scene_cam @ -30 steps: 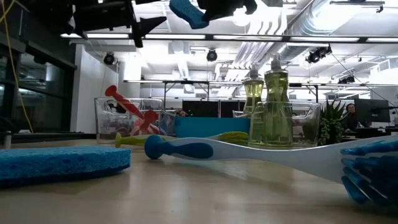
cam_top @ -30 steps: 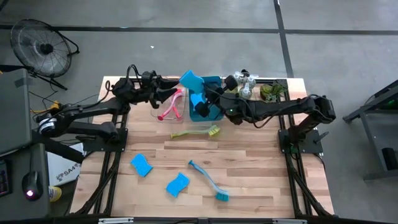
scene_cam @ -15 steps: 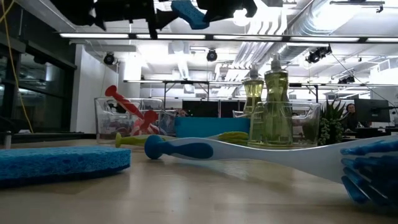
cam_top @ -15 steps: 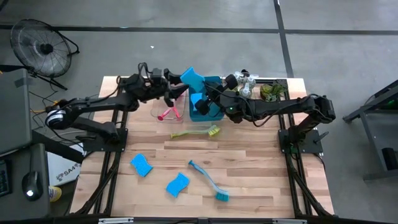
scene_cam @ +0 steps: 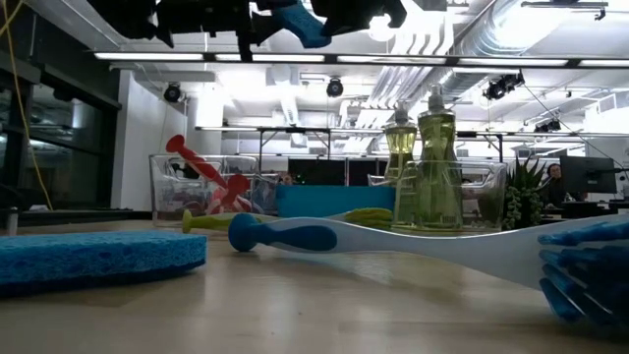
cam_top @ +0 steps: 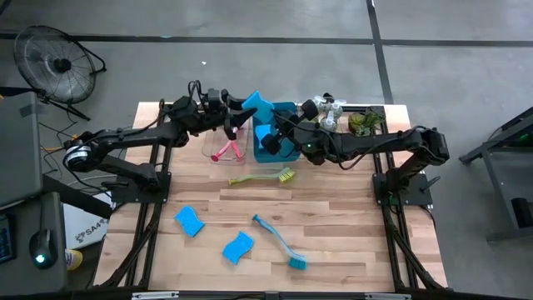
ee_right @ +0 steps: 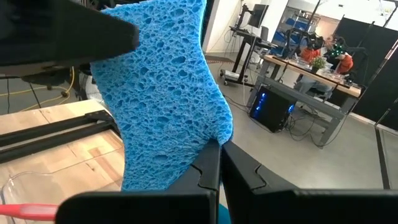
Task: Pick & Place Kitchen Sink Supplies
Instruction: Put the blue sponge into the blue bin
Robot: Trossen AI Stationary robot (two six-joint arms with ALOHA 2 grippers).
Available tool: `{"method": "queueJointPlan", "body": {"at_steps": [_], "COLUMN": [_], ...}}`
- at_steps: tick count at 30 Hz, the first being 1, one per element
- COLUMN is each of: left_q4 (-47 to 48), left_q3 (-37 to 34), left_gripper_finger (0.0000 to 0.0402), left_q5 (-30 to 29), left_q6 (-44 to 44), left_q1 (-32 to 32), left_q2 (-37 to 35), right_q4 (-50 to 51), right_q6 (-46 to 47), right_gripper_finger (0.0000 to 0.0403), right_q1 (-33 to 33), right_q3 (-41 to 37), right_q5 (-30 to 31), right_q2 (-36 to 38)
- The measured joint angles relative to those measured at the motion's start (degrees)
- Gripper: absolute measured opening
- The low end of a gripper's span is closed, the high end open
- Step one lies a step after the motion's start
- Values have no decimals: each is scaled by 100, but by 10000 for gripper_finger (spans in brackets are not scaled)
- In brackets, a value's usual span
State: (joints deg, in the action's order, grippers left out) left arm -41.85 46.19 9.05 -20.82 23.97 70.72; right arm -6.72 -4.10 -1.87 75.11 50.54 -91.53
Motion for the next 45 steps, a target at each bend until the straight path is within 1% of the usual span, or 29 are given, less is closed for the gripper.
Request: {"method": "queueJointPlan", "body": {"at_steps": [5, 9, 11, 15, 19, 23, 26, 29, 32, 36, 39, 45], "left_q4": [2, 29, 47, 83, 94, 211, 315, 644, 868, 965, 1078, 1510], "left_q3": [0, 0, 0, 0, 6, 7, 7, 7, 4, 48, 260, 856], "left_gripper_finger": [89, 25, 11, 18, 7, 9, 5, 5, 5, 4, 4, 4], "left_q5": [-89, -132, -135, -135, -250, -259, -337, -324, -100, 374, 805, 1464], "left_q6": [0, 0, 2, 2, 74, 78, -52, -106, -245, -437, -519, -662], "left_q1": [0, 2, 2, 2, 2, 2, 2, 108, 287, 601, 809, 1009], "left_q2": [0, 0, 0, -2, -6, 1, 1, 0, 32, 229, 507, 1265], "right_q4": [-2, -2, 0, 18, 48, 198, 607, 1233, 1923, 2738, 3177, 3874], "right_q6": [-42, -44, -42, -44, -89, -119, 277, 623, 992, 1530, 1830, 2144], "right_gripper_finger": [0, 0, 0, 0, 9, 41, 75, 106, 129, 144, 146, 136], "right_q1": [0, 0, 2, 0, 69, 136, 132, 122, 129, 129, 129, 129], "right_q3": [0, 0, 0, 0, -7, -5, -4, -4, -4, -4, -4, 2], "right_q5": [-130, -149, -152, -294, -356, -668, -819, -1029, -1050, -1254, -1409, -1563], "right_q2": [0, 0, 0, 14, 160, 574, 961, 1375, 1795, 2290, 2611, 3021]}}
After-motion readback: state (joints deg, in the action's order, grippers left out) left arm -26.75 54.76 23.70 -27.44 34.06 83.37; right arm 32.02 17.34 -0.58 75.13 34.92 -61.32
